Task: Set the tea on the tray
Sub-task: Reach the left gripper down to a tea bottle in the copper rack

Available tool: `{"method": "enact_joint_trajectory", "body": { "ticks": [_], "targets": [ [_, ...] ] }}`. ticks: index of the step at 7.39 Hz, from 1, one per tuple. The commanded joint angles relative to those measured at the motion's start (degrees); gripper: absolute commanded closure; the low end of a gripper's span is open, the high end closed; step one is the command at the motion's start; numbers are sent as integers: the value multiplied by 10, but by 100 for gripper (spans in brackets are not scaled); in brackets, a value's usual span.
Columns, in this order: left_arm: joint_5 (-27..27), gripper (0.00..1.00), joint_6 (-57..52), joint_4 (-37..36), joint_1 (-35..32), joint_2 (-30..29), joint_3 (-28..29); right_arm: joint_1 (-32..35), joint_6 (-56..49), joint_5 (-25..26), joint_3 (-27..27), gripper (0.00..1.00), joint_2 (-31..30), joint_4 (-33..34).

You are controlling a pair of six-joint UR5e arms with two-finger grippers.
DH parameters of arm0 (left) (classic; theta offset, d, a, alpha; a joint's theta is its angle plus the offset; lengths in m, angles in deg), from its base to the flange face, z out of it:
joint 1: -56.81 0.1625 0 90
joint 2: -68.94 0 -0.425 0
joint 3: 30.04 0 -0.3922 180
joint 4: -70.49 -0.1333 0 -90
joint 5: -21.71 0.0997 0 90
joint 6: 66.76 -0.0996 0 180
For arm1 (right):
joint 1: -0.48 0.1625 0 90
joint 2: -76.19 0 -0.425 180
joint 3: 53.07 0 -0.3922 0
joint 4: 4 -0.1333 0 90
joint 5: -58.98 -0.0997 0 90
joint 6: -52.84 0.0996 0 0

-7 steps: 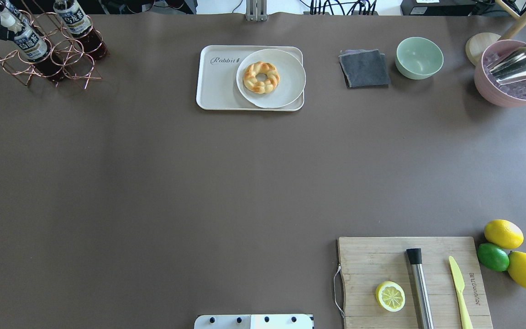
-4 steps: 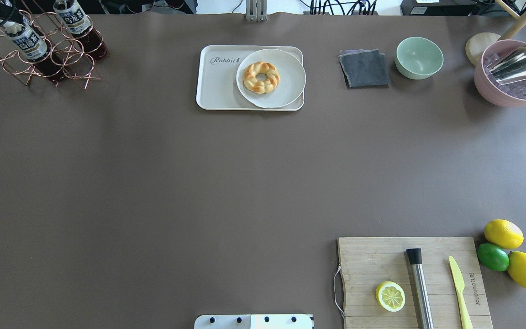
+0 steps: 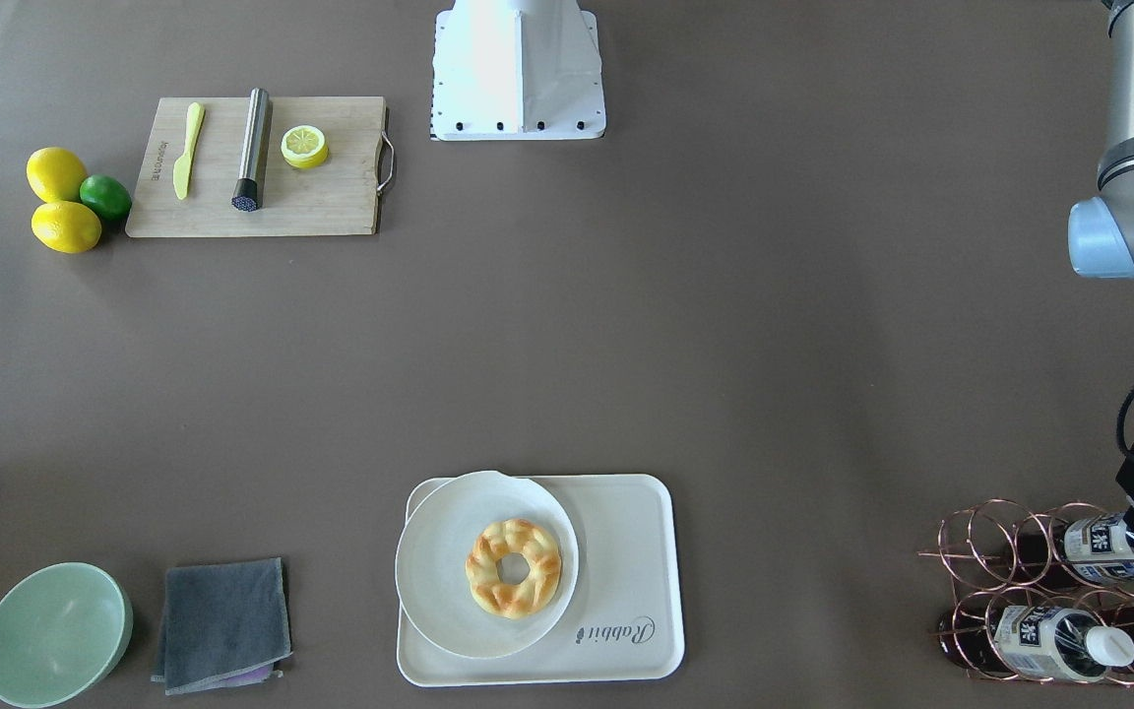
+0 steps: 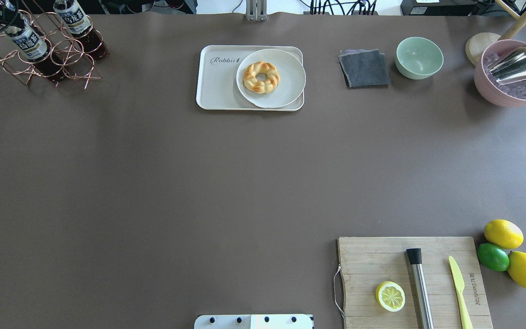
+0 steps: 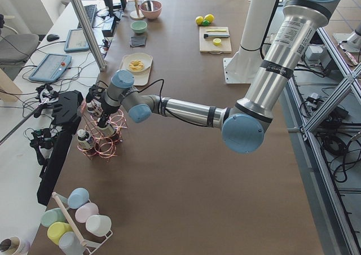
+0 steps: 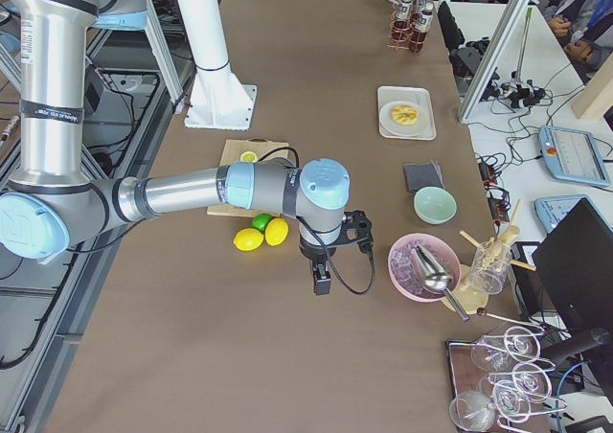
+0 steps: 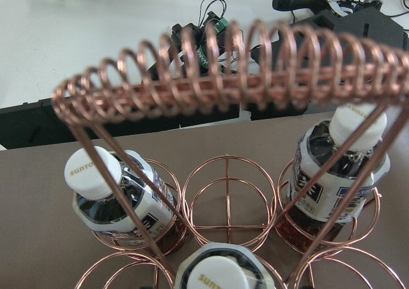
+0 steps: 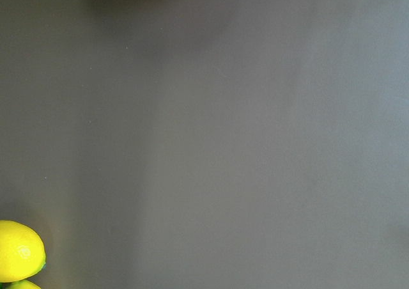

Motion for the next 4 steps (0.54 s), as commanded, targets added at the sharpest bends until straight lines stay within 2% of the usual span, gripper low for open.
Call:
{"method": "enact_joint_trajectory", "body": {
  "ticks": [1,2,3,4],
  "targets": [
    [0,24,0,1,1,-5,13,0,0,0,-17,0,-12,1],
    [0,33,0,0,1,-5,14,0,0,0,-17,0,-12,1],
    [0,54,1,0,1,-7,14,0,0,0,-17,0,-12,1],
    [0,82,1,-1,1,-7,14,0,0,0,-17,0,-12,1]
  ]
}}
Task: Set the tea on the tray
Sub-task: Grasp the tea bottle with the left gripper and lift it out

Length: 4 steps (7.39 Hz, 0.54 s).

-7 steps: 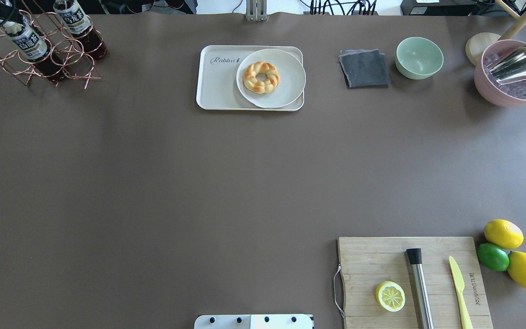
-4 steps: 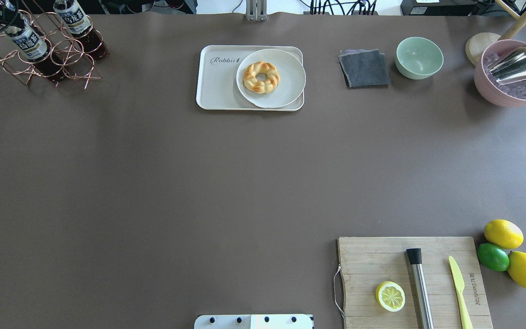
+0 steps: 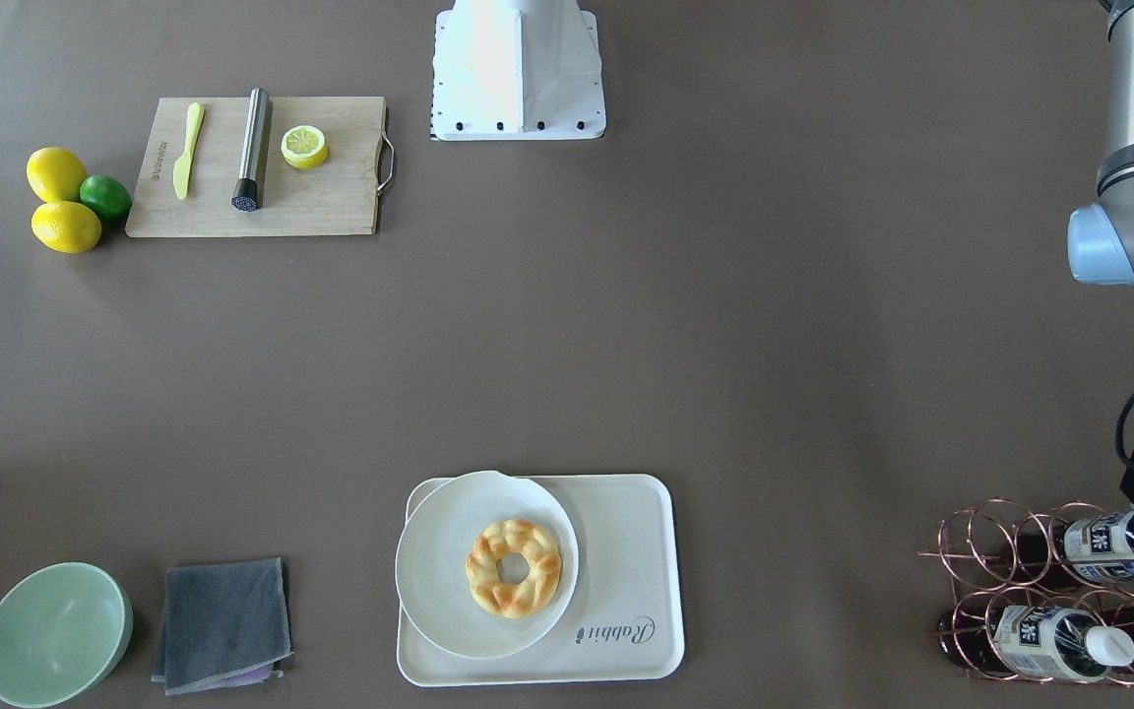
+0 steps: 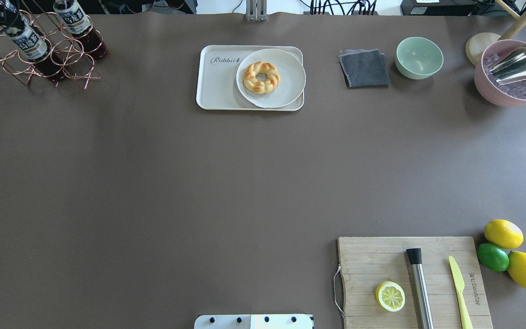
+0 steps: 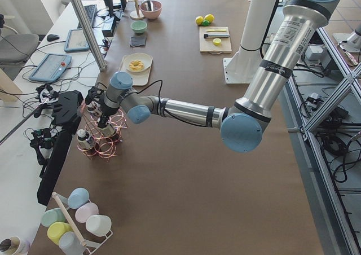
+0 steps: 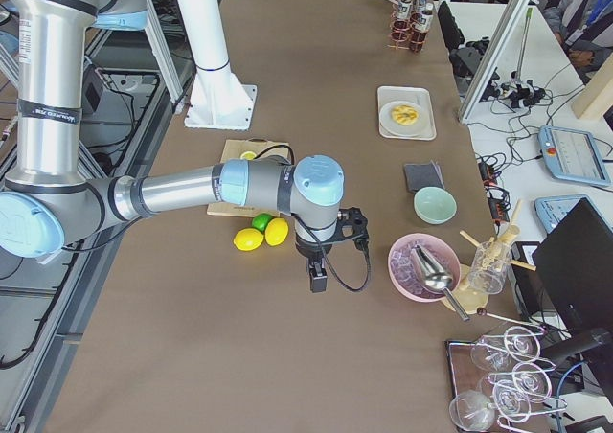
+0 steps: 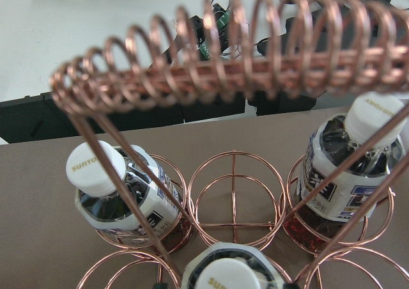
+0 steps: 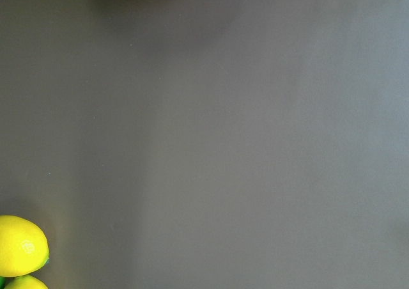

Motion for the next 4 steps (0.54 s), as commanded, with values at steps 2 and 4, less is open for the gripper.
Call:
{"method": "enact_joint_trajectory", "body": {
  "ticks": [2,4],
  "targets": [
    [0,100,4,-5,-2,-10,1,1,0,0,-5,0,-2,0],
    [-6,100,13,-9,-14,-22,0,1,0,-1,-3,0,-2,0]
  ]
}}
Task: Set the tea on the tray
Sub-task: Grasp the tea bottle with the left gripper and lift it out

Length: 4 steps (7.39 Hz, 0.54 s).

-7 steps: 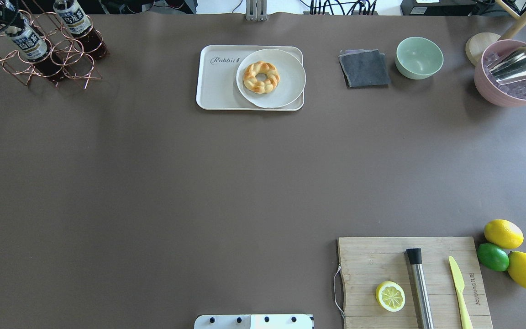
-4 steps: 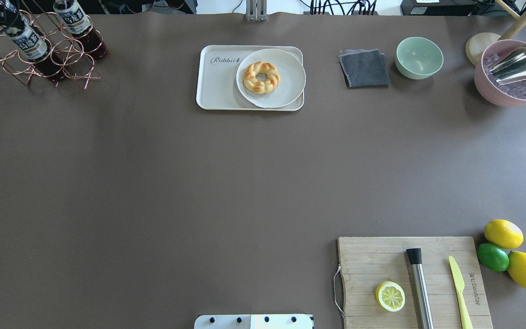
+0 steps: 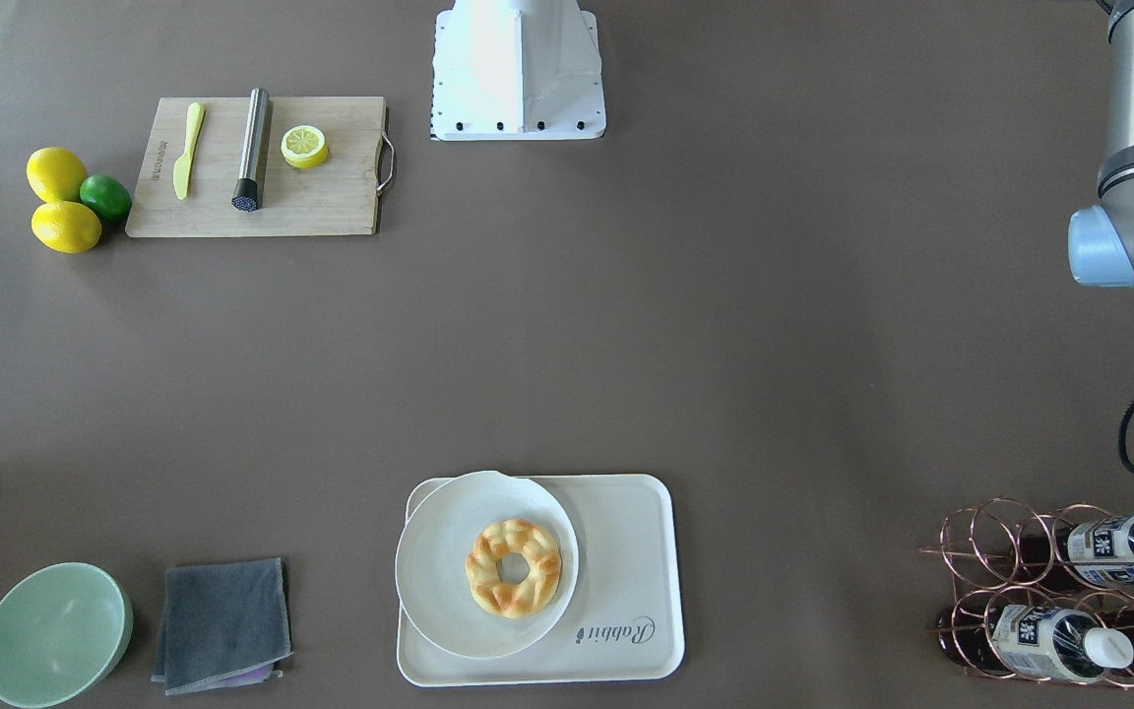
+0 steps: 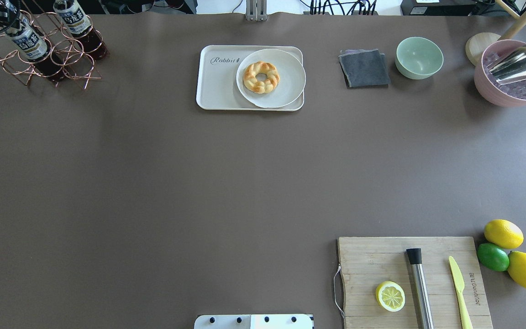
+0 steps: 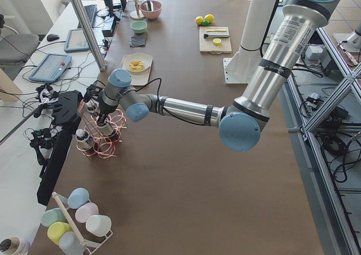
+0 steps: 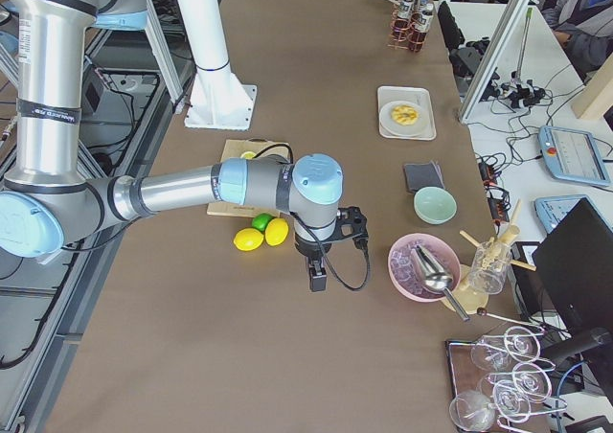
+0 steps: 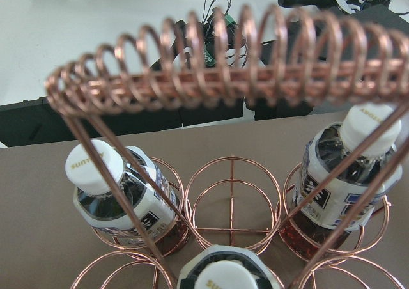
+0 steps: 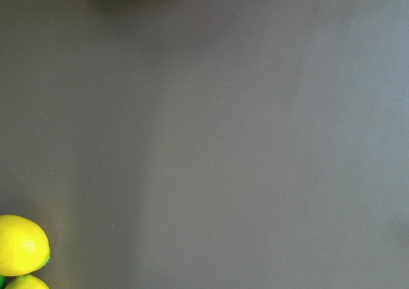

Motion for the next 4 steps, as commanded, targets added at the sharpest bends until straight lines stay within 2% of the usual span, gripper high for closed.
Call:
{"method": "enact_joint_trajectory", "body": {
  "ticks": [1,3,4],
  "targets": [
    [-14,100,14,-18,-21,-23,-4,0,0,-1,0,0,0,0],
    [-44,100,8,-60,-54,-42,-18,0,2,-1,0,0,1,0],
    [-59,100,7,-93,-65,-40,-52,0,3,-1,1,0,1,-1]
  ]
}}
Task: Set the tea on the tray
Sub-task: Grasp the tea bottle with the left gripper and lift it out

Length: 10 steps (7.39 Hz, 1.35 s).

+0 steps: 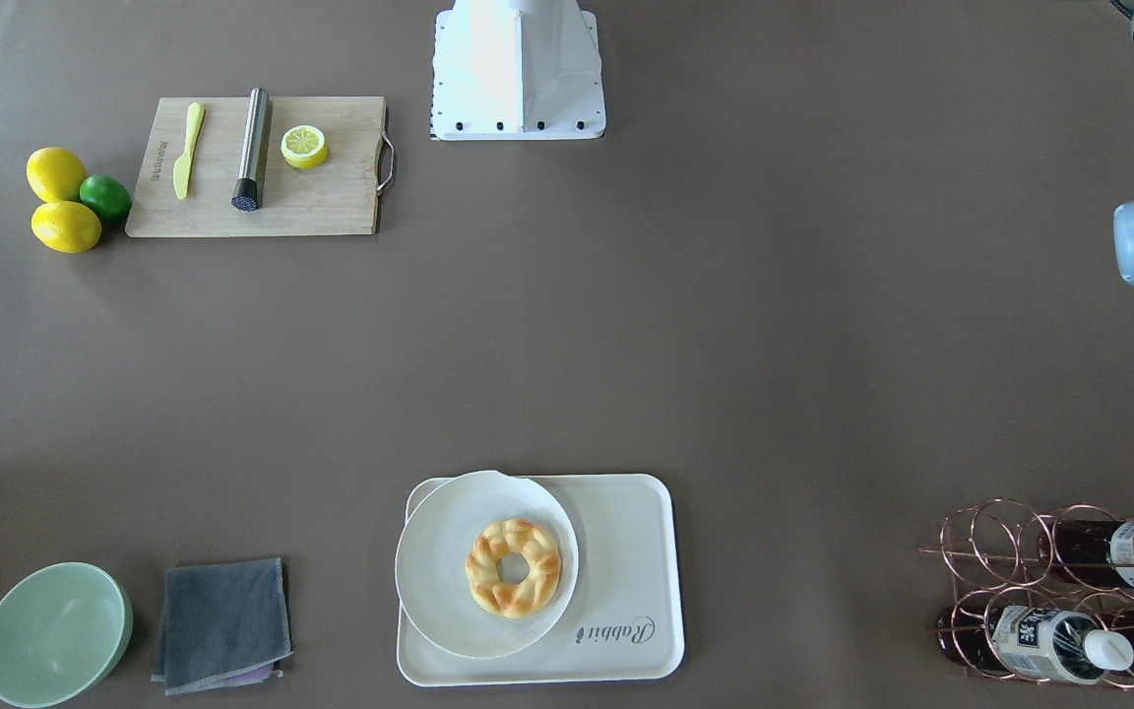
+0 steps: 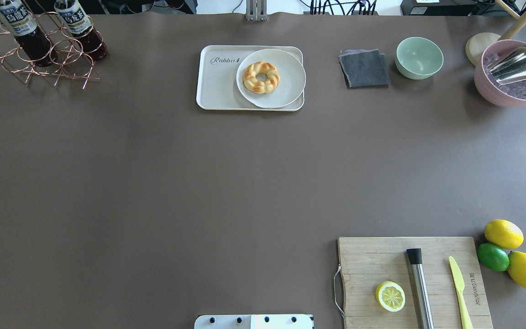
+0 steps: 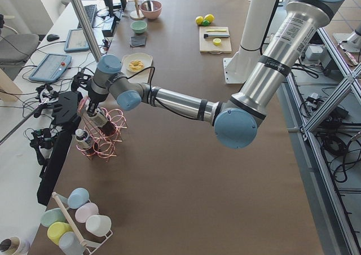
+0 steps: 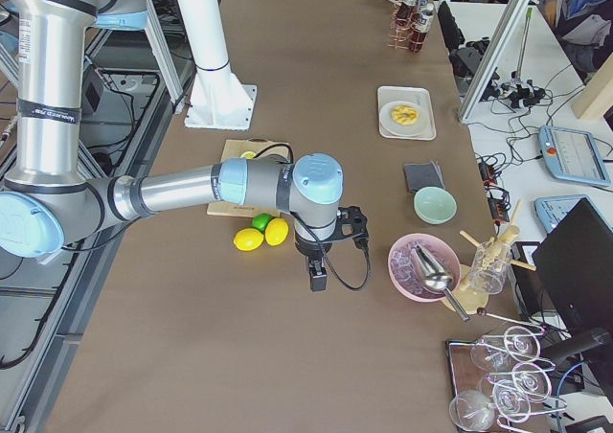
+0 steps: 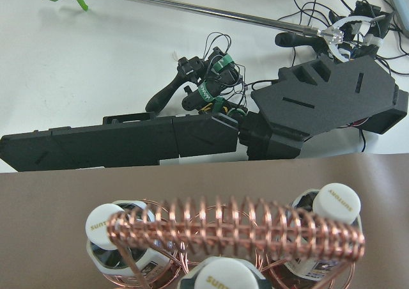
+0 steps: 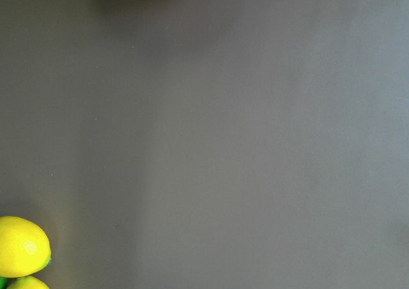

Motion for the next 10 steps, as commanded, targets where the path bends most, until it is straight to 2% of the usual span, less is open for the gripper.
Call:
{"method": "enact_joint_trajectory", "body": {
  "ticks": [1,4,5,6,7,9,10],
  "targets": [
    [-41,100,-4,-84,-34,-2,-69,-1,3,0,2,0,2,-1],
    [-45,100,-4,-99,-42,53,-150,-1,4,-1,3,0,6,-1],
    [-45,100,0,-152,-38,54,-205,-1,4,-6,3,0,6,-1],
    [-40,100,2,-243,-24,41,-261,-1,4,-8,3,0,7,-1],
    [-15,100,1,-306,0,17,-302,-1,4,-8,3,0,7,-1],
    [22,100,8,-356,73,11,-373,-1,5,-9,4,0,8,-1],
    [77,100,35,-366,127,-13,-392,-1,5,-9,4,0,8,-1]
  ]
}}
